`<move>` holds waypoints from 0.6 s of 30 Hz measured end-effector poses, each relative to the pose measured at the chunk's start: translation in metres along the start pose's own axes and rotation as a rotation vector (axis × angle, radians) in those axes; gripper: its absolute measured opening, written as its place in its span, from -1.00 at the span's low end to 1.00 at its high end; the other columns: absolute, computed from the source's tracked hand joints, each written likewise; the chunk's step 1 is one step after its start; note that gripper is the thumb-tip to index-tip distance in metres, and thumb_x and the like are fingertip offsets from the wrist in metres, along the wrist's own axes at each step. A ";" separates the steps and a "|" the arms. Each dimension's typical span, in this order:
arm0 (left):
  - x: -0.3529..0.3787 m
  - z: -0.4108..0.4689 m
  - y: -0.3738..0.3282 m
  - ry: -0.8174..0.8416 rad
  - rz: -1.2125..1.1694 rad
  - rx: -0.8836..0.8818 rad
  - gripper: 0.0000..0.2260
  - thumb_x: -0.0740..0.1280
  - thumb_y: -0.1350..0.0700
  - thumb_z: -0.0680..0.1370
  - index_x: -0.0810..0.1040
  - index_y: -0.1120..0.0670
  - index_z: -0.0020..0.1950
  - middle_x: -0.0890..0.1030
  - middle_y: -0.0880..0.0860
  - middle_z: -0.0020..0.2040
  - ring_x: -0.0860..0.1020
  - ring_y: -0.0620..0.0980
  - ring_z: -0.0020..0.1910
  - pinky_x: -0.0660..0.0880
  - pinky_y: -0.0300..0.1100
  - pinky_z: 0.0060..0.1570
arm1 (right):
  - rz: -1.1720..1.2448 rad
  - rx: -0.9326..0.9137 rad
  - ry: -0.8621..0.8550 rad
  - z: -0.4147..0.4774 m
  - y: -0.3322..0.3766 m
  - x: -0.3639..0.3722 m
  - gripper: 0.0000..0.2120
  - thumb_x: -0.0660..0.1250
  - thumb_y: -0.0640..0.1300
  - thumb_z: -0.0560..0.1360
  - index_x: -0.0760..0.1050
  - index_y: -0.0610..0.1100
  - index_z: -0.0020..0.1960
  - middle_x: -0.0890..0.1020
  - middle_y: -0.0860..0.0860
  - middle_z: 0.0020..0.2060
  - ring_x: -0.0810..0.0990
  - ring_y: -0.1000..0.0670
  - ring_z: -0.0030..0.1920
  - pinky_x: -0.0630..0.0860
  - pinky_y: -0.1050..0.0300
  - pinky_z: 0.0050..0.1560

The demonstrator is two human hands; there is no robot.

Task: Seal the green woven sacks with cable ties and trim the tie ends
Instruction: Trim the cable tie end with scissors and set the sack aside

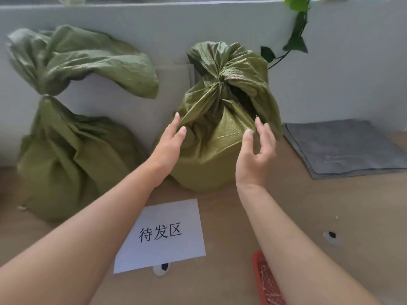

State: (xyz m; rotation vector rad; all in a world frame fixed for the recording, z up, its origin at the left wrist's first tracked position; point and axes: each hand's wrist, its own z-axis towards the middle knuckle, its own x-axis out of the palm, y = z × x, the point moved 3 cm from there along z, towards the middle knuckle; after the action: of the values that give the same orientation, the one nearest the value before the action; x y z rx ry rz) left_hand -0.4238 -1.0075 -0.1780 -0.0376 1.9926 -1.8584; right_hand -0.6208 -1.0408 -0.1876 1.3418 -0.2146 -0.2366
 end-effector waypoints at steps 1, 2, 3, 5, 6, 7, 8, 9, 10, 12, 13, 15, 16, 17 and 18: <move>-0.003 -0.010 -0.005 -0.010 -0.026 -0.010 -0.53 0.07 -0.11 0.75 0.06 -0.26 0.66 0.08 -0.18 0.67 0.03 -0.18 0.64 -0.05 -0.14 0.56 | 0.006 0.000 0.040 -0.008 0.011 -0.001 -0.63 0.28 -0.02 0.67 0.50 0.13 0.47 0.36 0.12 0.56 0.27 0.25 0.53 0.19 0.21 0.54; -0.006 -0.020 -0.011 -0.022 -0.048 -0.015 -0.53 0.06 -0.11 0.75 0.07 -0.26 0.66 0.08 -0.18 0.68 0.03 -0.18 0.65 -0.05 -0.15 0.53 | 0.023 0.004 0.071 -0.015 0.023 -0.001 -0.63 0.28 -0.01 0.67 0.50 0.15 0.47 0.36 0.13 0.56 0.27 0.25 0.53 0.20 0.17 0.56; -0.009 -0.031 -0.018 -0.030 -0.058 -0.017 -0.53 0.06 -0.12 0.74 0.07 -0.27 0.66 0.07 -0.17 0.68 0.01 -0.17 0.65 -0.07 -0.13 0.55 | 0.044 0.016 0.092 -0.023 0.034 -0.002 -0.63 0.28 0.01 0.67 0.49 0.16 0.47 0.37 0.13 0.56 0.28 0.24 0.54 0.21 0.12 0.58; -0.018 -0.054 -0.032 -0.043 -0.050 -0.015 -0.54 0.05 -0.14 0.74 0.07 -0.27 0.65 0.05 -0.15 0.69 -0.01 -0.16 0.66 -0.11 -0.03 0.62 | 0.091 0.052 0.110 -0.038 0.056 -0.005 -0.62 0.27 0.05 0.66 0.49 0.20 0.47 0.39 0.15 0.54 0.31 0.20 0.54 0.25 0.01 0.59; -0.024 -0.066 -0.038 -0.051 -0.049 -0.014 -0.54 0.04 -0.14 0.74 0.07 -0.26 0.65 0.05 -0.14 0.69 -0.02 -0.16 0.66 -0.11 0.00 0.63 | 0.116 0.065 0.117 -0.046 0.067 -0.007 -0.61 0.26 0.08 0.65 0.49 0.20 0.46 0.41 0.16 0.53 0.32 0.19 0.54 0.26 -0.04 0.59; -0.030 -0.079 -0.046 -0.059 -0.053 -0.010 -0.54 0.04 -0.15 0.74 0.07 -0.26 0.65 0.04 -0.14 0.69 -0.03 -0.16 0.66 -0.12 0.03 0.64 | 0.139 0.074 0.128 -0.055 0.078 -0.009 -0.59 0.25 0.12 0.63 0.48 0.20 0.46 0.43 0.17 0.52 0.33 0.17 0.54 0.27 -0.07 0.59; -0.035 -0.092 -0.053 -0.070 -0.061 -0.003 -0.54 0.04 -0.15 0.74 0.08 -0.26 0.65 0.04 -0.14 0.69 -0.05 -0.16 0.66 -0.13 0.05 0.64 | 0.157 0.078 0.144 -0.063 0.088 -0.011 -0.57 0.23 0.15 0.61 0.47 0.21 0.47 0.43 0.19 0.52 0.33 0.17 0.55 0.27 -0.09 0.59; -0.041 -0.107 -0.060 -0.086 -0.069 0.005 -0.54 0.04 -0.14 0.74 0.08 -0.25 0.66 0.04 -0.14 0.69 -0.06 -0.15 0.66 -0.14 0.07 0.64 | 0.171 0.080 0.168 -0.073 0.100 -0.015 -0.55 0.21 0.16 0.61 0.45 0.20 0.49 0.43 0.21 0.52 0.31 0.17 0.55 0.25 -0.09 0.60; -0.047 -0.122 -0.067 -0.102 -0.076 0.017 -0.54 0.03 -0.14 0.74 0.08 -0.24 0.66 0.04 -0.14 0.69 -0.06 -0.16 0.66 -0.15 0.07 0.64 | 0.185 0.079 0.194 -0.084 0.111 -0.018 -0.55 0.20 0.15 0.62 0.43 0.19 0.50 0.42 0.22 0.52 0.30 0.18 0.56 0.22 -0.09 0.61; -0.057 -0.153 -0.082 -0.119 -0.101 0.044 -0.55 0.02 -0.12 0.75 0.09 -0.21 0.66 0.05 -0.14 0.69 -0.05 -0.19 0.65 -0.15 0.02 0.64 | 0.218 0.078 0.244 -0.106 0.134 -0.025 -0.57 0.17 0.11 0.67 0.41 0.16 0.53 0.41 0.23 0.52 0.28 0.19 0.56 0.19 -0.04 0.63; -0.061 -0.169 -0.088 -0.127 -0.123 0.049 -0.54 0.01 -0.14 0.75 0.10 -0.20 0.67 0.07 -0.14 0.69 -0.02 -0.22 0.63 -0.14 -0.03 0.63 | 0.236 0.083 0.269 -0.118 0.145 -0.029 -0.59 0.16 0.07 0.69 0.41 0.14 0.53 0.42 0.22 0.52 0.30 0.19 0.55 0.20 0.00 0.62; -0.069 -0.202 -0.099 -0.156 -0.194 0.041 -0.53 -0.01 -0.19 0.74 0.14 -0.19 0.66 0.09 -0.15 0.68 0.04 -0.22 0.62 -0.10 -0.13 0.59 | 0.269 0.095 0.327 -0.144 0.164 -0.034 -0.60 0.14 0.02 0.72 0.41 0.10 0.54 0.42 0.21 0.51 0.33 0.21 0.51 0.22 0.11 0.58; -0.075 -0.219 -0.104 -0.180 -0.251 0.035 -0.53 -0.02 -0.19 0.74 0.15 -0.18 0.66 0.09 -0.16 0.68 0.03 -0.21 0.63 -0.09 -0.18 0.55 | 0.280 0.098 0.353 -0.157 0.172 -0.036 -0.60 0.12 0.00 0.73 0.40 0.08 0.55 0.43 0.21 0.50 0.36 0.22 0.48 0.23 0.16 0.53; -0.082 -0.234 -0.107 -0.210 -0.305 0.031 -0.53 -0.03 -0.18 0.74 0.17 -0.17 0.66 0.09 -0.16 0.68 0.03 -0.20 0.64 -0.07 -0.24 0.51 | 0.287 0.098 0.372 -0.172 0.180 -0.037 -0.60 0.11 0.00 0.73 0.40 0.06 0.55 0.44 0.22 0.48 0.39 0.26 0.42 0.24 0.21 0.48; -0.091 -0.250 -0.108 -0.235 -0.338 0.028 -0.52 -0.03 -0.19 0.74 0.18 -0.14 0.66 0.10 -0.15 0.68 0.05 -0.18 0.64 -0.03 -0.26 0.47 | 0.292 0.096 0.389 -0.186 0.187 -0.037 -0.60 0.10 -0.01 0.73 0.40 0.04 0.55 0.45 0.22 0.46 0.41 0.30 0.36 0.24 0.26 0.43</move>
State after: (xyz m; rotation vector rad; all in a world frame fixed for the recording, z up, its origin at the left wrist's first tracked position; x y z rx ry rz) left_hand -0.4473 -0.7548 -0.0427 -0.5907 1.8847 -1.9735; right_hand -0.5939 -0.8167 -0.0453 1.4047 -0.0921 0.2830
